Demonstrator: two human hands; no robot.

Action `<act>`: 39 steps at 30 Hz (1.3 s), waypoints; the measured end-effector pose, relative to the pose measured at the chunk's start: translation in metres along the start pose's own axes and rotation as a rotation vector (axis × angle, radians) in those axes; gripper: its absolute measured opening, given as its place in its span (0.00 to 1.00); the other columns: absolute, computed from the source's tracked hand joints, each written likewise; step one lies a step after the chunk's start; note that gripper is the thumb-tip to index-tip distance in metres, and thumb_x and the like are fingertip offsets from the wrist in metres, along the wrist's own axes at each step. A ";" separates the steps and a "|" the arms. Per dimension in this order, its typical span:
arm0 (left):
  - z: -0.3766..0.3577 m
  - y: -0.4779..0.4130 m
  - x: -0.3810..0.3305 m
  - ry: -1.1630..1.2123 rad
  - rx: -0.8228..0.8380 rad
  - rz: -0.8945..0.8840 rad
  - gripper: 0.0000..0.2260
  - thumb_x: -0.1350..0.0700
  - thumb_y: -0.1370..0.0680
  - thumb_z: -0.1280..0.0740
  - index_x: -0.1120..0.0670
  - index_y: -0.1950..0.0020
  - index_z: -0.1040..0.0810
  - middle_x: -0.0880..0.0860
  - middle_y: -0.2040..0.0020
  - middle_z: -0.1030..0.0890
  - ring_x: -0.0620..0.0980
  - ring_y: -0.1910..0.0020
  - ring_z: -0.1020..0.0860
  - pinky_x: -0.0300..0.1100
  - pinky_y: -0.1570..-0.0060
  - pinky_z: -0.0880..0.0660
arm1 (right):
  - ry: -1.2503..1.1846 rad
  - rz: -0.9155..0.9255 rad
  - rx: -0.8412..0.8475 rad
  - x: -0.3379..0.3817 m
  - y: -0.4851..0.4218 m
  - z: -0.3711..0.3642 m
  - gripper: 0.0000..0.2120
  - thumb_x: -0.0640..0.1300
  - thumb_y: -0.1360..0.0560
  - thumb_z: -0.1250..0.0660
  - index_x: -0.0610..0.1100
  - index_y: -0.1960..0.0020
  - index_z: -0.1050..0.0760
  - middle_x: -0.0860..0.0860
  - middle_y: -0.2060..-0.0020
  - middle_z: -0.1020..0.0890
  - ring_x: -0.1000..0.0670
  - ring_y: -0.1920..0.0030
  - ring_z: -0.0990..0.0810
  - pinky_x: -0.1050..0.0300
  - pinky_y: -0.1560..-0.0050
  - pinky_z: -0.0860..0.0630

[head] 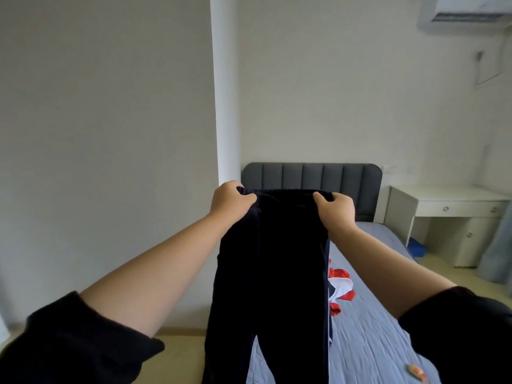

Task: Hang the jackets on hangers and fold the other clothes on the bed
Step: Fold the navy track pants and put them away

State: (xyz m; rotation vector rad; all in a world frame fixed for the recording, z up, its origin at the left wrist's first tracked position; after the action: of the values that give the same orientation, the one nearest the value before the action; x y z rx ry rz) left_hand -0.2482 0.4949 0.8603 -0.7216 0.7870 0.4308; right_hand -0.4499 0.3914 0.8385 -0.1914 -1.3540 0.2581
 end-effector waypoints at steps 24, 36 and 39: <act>-0.038 0.046 -0.014 0.768 0.458 0.165 0.13 0.69 0.21 0.41 0.63 0.44 0.20 0.55 0.53 0.16 0.50 0.53 0.17 0.39 0.51 0.21 | -0.345 -0.025 0.288 0.003 0.041 -0.010 0.08 0.39 0.21 0.36 0.40 0.49 0.18 0.45 0.58 0.15 0.48 0.57 0.16 0.57 0.55 0.19; -0.022 0.042 -0.021 0.239 0.019 -0.057 0.08 0.56 0.32 0.23 0.54 0.64 0.22 0.49 0.68 0.20 0.46 0.71 0.22 0.37 0.68 0.25 | -0.158 0.235 0.389 0.012 0.055 -0.025 0.18 0.33 0.33 0.27 0.48 0.47 0.23 0.52 0.54 0.16 0.54 0.52 0.17 0.59 0.50 0.20; -0.013 0.031 -0.025 -0.067 -0.051 -0.262 0.12 0.48 0.35 0.22 0.51 0.59 0.21 0.45 0.63 0.23 0.44 0.64 0.26 0.37 0.64 0.31 | -0.174 0.218 0.390 0.008 0.049 -0.021 0.19 0.27 0.30 0.34 0.49 0.49 0.21 0.50 0.56 0.16 0.52 0.55 0.18 0.58 0.52 0.20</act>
State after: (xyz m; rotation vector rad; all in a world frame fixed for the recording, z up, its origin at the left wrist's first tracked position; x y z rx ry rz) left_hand -0.2889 0.5046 0.8604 -0.8414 0.6101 0.2373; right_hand -0.4311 0.4407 0.8281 0.0127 -1.4267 0.7286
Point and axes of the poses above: each hand's wrist, its own y-axis away from the middle knuckle, its own z-axis out of the back of the hand, x = y × z, the point moved 3 cm from there along -y, towards the middle knuckle
